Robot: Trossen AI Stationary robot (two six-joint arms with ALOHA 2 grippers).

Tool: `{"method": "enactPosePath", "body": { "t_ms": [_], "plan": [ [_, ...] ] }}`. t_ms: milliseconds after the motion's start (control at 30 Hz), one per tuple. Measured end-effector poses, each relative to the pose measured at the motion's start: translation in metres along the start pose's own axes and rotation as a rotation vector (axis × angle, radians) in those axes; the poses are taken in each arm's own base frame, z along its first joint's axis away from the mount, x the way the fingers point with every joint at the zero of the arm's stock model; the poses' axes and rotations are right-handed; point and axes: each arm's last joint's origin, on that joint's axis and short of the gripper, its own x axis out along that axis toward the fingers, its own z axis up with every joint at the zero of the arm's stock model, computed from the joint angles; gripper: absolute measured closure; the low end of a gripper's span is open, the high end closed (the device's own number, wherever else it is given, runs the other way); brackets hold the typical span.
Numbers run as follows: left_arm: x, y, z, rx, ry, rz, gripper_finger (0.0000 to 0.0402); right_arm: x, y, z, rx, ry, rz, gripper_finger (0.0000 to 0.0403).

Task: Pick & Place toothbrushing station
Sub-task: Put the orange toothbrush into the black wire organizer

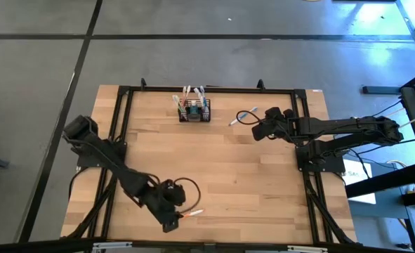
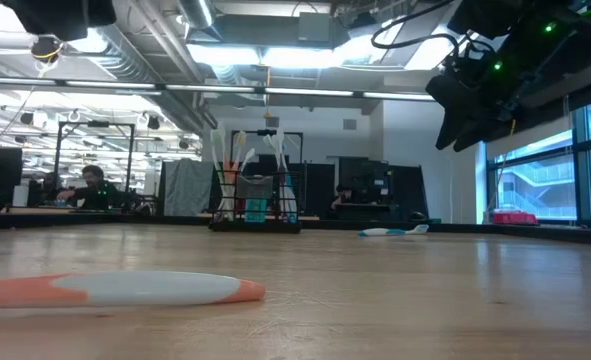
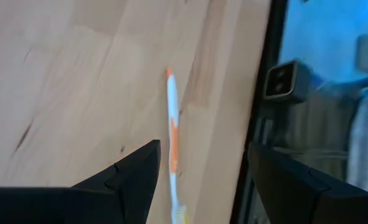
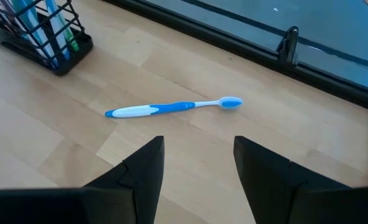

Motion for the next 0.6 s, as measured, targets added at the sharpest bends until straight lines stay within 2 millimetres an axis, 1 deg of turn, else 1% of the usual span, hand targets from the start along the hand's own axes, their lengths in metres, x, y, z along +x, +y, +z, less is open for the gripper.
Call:
{"method": "enactPosePath", "body": {
  "t_ms": [133,267,467,600],
  "plan": [
    [0.009,-0.015,0.002,0.042,0.042,0.042,0.0162,0.000,0.000,0.000,0.000,0.001,0.001,0.0206],
    [0.019,-0.026,-0.002,0.110,0.089,0.057,0.0162,0.000,0.000,0.000,0.000,0.000,0.001,0.0206],
    [0.033,-0.026,-0.017,0.156,0.156,0.132,0.0162,0.000,0.000,0.000,0.000,0.000,0.000,0.0206],
    [0.042,-0.025,-0.024,0.179,0.184,0.152,0.0162,0.000,0.000,0.000,0.000,0.000,0.000,0.0206]
  ]
}}
